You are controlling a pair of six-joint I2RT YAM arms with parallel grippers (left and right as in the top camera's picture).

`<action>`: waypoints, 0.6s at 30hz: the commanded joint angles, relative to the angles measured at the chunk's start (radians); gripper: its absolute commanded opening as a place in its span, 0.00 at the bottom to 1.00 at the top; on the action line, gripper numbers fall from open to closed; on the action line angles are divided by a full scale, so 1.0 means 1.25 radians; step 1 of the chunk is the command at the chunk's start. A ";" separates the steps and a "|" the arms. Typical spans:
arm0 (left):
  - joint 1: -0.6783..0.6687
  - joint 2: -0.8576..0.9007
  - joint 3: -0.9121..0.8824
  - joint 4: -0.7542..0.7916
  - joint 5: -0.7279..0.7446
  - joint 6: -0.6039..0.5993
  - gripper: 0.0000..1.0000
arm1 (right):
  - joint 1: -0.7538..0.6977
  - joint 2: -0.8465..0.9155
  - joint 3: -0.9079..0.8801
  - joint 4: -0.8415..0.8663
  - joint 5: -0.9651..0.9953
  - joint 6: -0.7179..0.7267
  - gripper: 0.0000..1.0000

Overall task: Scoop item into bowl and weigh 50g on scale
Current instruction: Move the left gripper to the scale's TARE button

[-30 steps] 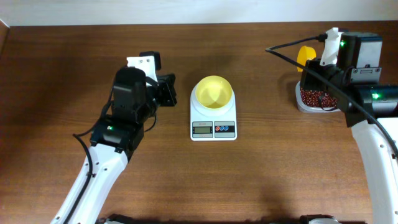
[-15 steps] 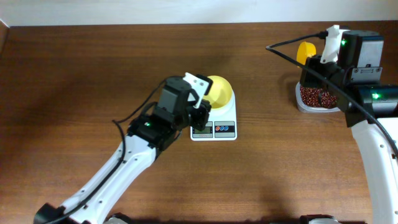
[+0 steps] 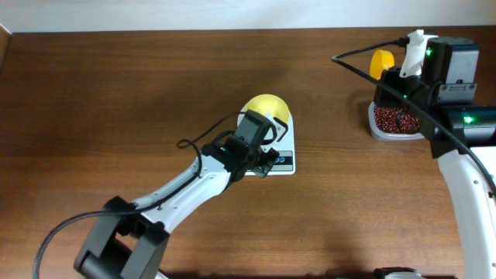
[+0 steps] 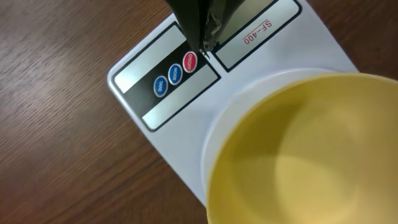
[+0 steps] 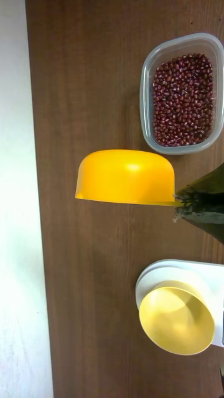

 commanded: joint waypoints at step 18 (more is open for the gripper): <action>-0.028 0.082 0.004 0.036 -0.012 0.030 0.00 | -0.005 0.017 0.015 0.003 -0.005 0.005 0.04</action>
